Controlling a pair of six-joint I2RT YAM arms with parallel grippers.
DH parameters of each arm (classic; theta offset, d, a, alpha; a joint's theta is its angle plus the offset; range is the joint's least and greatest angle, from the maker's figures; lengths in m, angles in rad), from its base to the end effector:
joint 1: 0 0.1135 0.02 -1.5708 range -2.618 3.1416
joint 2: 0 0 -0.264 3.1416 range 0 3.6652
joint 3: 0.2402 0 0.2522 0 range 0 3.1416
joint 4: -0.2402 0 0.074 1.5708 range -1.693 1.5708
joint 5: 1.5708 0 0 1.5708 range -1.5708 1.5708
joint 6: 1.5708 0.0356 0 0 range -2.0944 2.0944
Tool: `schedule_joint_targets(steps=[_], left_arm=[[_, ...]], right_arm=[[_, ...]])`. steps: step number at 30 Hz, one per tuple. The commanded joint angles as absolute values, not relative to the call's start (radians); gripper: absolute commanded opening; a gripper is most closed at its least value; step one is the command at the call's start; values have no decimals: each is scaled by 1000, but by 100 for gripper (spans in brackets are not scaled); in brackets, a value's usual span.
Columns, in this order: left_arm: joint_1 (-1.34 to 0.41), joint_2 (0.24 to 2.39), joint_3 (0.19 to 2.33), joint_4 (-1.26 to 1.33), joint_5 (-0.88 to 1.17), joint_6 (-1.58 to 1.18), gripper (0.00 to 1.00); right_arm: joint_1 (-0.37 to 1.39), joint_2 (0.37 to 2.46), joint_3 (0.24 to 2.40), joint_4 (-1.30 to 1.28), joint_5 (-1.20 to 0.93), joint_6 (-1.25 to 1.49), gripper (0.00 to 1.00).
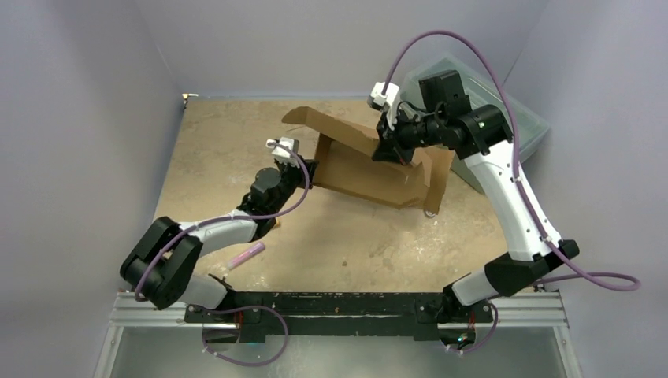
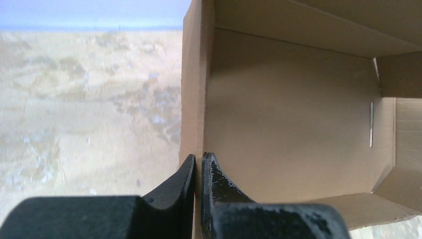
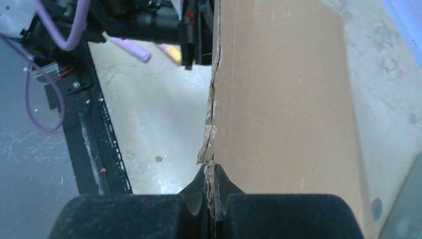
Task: Fold the paper box
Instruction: Fold the paper box at the center of the board.
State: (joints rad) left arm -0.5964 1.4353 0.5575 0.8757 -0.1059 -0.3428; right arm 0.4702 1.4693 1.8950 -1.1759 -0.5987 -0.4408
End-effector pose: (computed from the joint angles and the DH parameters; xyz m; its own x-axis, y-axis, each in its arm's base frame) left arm 0.2473 -0.1634 0.2247 -0.1600 -0.2954 -0.9419 0.4431 0.8312 -0.3359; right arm 0.2291 0.1390 0.4614 -0.2332 -0.5139 -0.8256 -0.9302 0.3653 0.0354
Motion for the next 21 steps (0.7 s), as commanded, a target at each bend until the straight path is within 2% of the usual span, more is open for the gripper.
schedule_joint_targets(steps=[1,7,14,21], left_arm=[[-617,1348,637,478,26,-437,0],[-616,1290,614,246,3,-430,0],[-620,1345,611,201,-51,-439,0],[-626,1370,611,171,-75,-420,0]], right_arm=[[473,1526,1993,-1050,-550,-407,0],[473,1504,1797,-968,-582,-410,0],[474,1459,1481,-795,-664,-389,0],[464,1432,1421,-720,-658,-363,0]])
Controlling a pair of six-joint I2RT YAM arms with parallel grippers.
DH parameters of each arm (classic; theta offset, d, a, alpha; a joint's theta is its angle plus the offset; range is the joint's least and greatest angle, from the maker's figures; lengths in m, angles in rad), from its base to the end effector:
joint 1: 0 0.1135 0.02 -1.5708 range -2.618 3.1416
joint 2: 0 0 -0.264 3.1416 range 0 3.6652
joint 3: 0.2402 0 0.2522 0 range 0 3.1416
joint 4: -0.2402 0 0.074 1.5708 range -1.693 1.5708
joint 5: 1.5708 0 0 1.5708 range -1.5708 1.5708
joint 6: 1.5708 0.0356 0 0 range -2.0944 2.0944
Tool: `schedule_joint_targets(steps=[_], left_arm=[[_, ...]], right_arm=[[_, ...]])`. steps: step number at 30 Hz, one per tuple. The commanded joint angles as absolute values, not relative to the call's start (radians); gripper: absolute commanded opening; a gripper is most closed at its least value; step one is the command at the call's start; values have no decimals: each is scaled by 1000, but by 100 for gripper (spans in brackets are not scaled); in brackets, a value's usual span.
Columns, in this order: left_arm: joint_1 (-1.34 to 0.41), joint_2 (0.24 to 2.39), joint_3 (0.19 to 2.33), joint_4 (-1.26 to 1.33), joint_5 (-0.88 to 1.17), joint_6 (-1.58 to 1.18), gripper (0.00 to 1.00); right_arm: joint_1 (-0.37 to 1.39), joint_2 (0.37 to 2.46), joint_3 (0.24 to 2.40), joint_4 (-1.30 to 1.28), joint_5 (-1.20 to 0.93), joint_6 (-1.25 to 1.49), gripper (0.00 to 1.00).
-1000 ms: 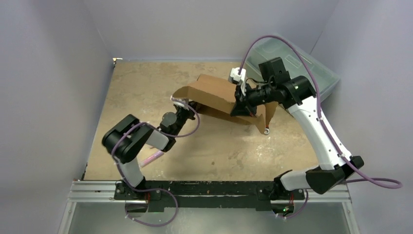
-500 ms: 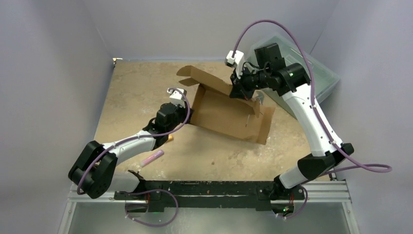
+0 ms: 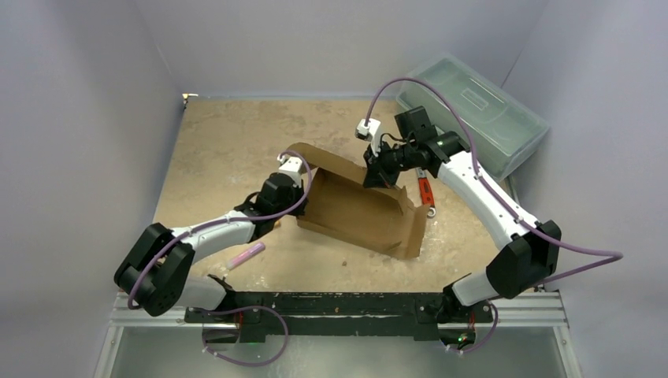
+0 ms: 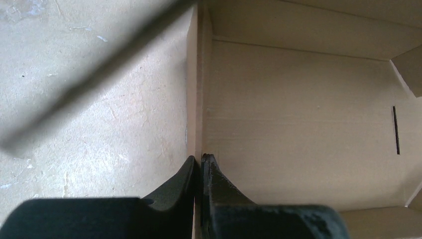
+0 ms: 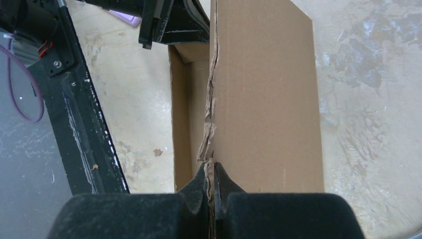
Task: Fold the paper box
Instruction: Fold the paper box at the center of the board.
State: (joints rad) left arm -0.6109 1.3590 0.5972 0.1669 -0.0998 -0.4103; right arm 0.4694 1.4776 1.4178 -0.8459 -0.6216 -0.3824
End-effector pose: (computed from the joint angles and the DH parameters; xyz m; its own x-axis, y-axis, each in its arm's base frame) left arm 0.2263 -0.1541 0.1846 -0.6217 -0.0492 -0.7817 0.2783 0.9190 -0.2792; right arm 0.2645 0.1574 0.3406 -0.3943 -0.5401 -0.7435 -0.9004 0.3890 0.1948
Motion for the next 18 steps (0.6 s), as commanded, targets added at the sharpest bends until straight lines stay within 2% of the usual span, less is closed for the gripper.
schedule_joint_targets(steps=[1,6,9,14,18], left_arm=[[-627,1378,611,171,-72,-417,0],[-626,1439,654,144,-61,-381,16],[-627,1487,701,118,-64,-361,31],[-627,1549,777,71,-100,-312,39],[-626,1574,810,61,-128,-281,40]], right_arm=[[463,1430,1421,-720,-658,-363,0],[458,1411,1398,-709,-677,-359,0],[458,1398,1386,-699,-695,-350,0],[458,1396,1382,-698,-717,-339,0],[459,1399,1383,-699,-731,-331,0]])
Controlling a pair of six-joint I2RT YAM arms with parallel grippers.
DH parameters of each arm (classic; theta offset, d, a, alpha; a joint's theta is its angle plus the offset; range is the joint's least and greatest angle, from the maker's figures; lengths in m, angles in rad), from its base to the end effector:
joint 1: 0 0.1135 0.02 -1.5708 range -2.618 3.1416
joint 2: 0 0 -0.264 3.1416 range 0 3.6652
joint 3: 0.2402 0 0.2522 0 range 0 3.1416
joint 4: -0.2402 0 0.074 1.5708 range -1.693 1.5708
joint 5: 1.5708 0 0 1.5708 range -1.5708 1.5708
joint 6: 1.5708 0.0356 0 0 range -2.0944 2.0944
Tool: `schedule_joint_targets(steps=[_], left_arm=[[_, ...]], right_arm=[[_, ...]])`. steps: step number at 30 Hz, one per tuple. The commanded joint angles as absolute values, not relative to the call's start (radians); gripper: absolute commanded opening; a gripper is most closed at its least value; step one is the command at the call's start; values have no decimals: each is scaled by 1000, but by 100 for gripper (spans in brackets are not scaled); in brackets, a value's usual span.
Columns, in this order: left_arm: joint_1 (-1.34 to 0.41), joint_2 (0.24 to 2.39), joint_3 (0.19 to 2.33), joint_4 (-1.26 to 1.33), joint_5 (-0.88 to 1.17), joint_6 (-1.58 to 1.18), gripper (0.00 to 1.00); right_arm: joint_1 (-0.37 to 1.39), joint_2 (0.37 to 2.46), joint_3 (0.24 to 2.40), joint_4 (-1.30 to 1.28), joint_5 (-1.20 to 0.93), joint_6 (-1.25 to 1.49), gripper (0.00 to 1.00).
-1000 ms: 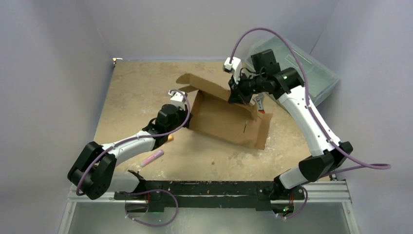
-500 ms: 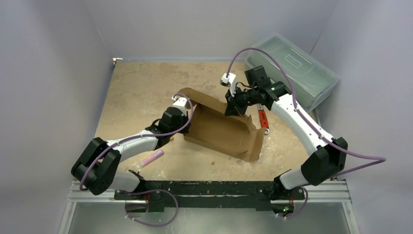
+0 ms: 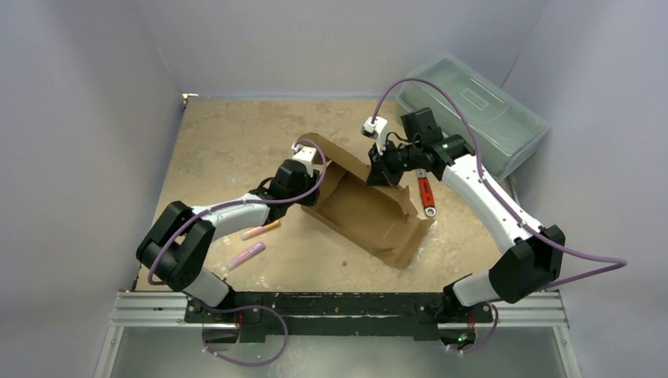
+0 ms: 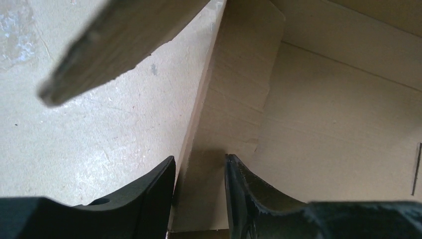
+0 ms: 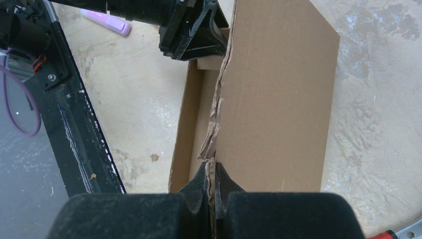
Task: Fold the paper box
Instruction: Fold the paper box at the center of the board.
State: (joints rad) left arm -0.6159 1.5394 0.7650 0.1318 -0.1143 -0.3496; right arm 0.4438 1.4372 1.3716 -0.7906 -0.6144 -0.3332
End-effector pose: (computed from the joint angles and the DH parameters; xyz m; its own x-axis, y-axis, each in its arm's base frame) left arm 0.2605 -0.1794 0.1834 -0.6306 0.0294 -0.7755 0.3017 0.9300 -0.2100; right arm 0.2628 0.1477 0.3411 -0.4183 -0.4948 -0.7617 -0.8771 0.4380 0.1972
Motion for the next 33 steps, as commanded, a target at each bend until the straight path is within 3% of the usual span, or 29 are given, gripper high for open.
schedule_joint_targets(steps=[1,3,6,8,13,17,21,27,33], left_arm=[[-626,1580,817,64,-129,-272,40],[-627,1595,829,77,-117,-255,34],[-627,1621,837,89,-84,-238,9],[-627,1625,828,101,-53,-239,0],[-629,1560,767,110,-13,-281,0],[-683,1478,737,40,-94,-351,0],[-756,1444,722,-52,-252,-424,0],[-776,1416,694,-74,-289,-464,0],[-779,1404,693,-84,-296,-467,0]], right_arm=[[457,1399,1385,-700,-733,-331,0],[458,1399,1386,-704,-733,-331,0],[459,1395,1388,-705,-730,-331,0],[459,1390,1388,-705,-724,-333,0],[450,1385,1387,-708,-700,-338,0],[445,1383,1390,-710,-674,-347,2],[438,1381,1397,-716,-624,-373,17],[423,1366,1397,-705,-505,-393,31],[369,1362,1381,-675,-495,-395,33]])
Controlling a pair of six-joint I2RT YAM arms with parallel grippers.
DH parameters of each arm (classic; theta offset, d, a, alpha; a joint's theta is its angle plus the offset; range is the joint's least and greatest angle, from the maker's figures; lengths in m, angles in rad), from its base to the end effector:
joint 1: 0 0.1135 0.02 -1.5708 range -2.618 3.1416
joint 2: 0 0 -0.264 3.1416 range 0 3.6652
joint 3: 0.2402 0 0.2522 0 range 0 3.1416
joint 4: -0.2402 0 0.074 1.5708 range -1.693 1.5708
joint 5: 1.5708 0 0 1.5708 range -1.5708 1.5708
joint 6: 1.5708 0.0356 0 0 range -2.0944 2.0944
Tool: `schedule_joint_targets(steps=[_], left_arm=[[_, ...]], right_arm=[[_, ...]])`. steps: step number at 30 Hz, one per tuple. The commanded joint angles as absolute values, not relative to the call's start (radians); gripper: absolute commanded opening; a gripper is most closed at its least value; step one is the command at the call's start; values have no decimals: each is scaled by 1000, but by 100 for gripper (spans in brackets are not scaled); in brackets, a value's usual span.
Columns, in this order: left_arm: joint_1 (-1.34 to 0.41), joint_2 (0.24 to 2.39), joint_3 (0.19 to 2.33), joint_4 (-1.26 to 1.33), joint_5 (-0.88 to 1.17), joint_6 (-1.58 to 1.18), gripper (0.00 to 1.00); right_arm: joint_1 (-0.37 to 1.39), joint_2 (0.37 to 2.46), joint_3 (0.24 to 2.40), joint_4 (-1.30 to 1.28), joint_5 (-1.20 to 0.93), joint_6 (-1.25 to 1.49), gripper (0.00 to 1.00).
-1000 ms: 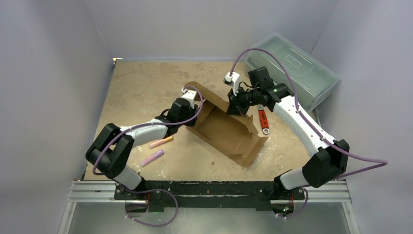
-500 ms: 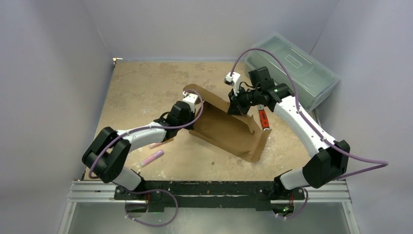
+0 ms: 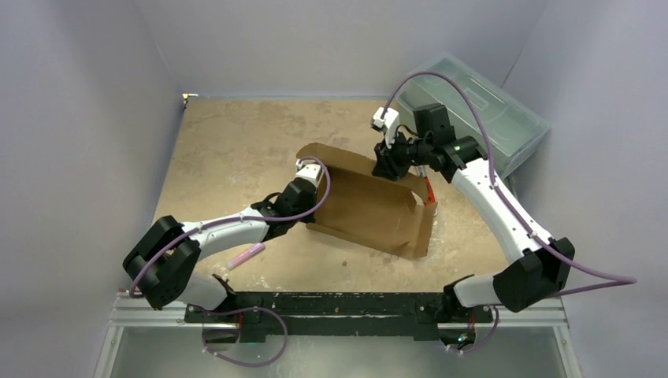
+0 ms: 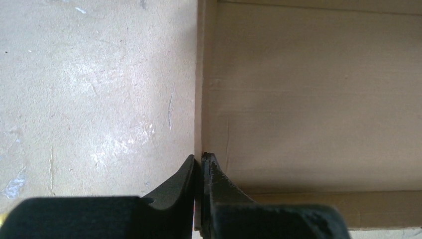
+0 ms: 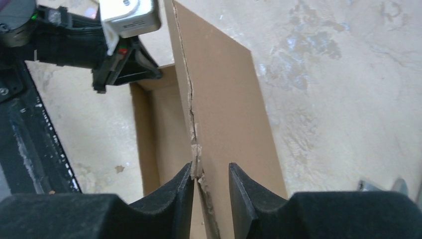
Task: Fold the paper box
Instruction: Fold the paper box at the center of the board.
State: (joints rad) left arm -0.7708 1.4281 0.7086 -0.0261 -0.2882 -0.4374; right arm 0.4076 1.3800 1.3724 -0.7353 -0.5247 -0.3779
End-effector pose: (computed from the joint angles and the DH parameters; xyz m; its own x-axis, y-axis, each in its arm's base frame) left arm 0.2120 -0.1918 0.1852 -0.6603 0.0752 -0.7472 0.2633 0.9550 -0.1365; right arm 0.2615 0.1323 0.3599 -0.3256 -0.4884 -0.8096 -0.8628 0.5036 0.0432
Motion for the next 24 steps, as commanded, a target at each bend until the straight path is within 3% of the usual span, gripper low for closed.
schedule_joint_targets(steps=[1,7,16,17,20,24], left_arm=[[-779,1404,695,-86,-296,-466,0],[-779,1405,695,-75,-292,-460,0],[-778,1436,731,-63,-282,-409,0],[-778,1442,737,-65,-280,-406,0],[-778,1447,750,-71,-275,-403,0],[-778,1444,753,-83,-275,-405,0]], right_arm=[[356,1365,1381,-675,-511,-395,29],[311,1399,1424,-693,-620,-415,0],[310,1512,1544,-753,-618,-437,0],[310,1526,1557,-756,-597,-437,1],[307,1554,1588,-766,-565,-436,19],[294,1560,1603,-772,-563,-439,30]])
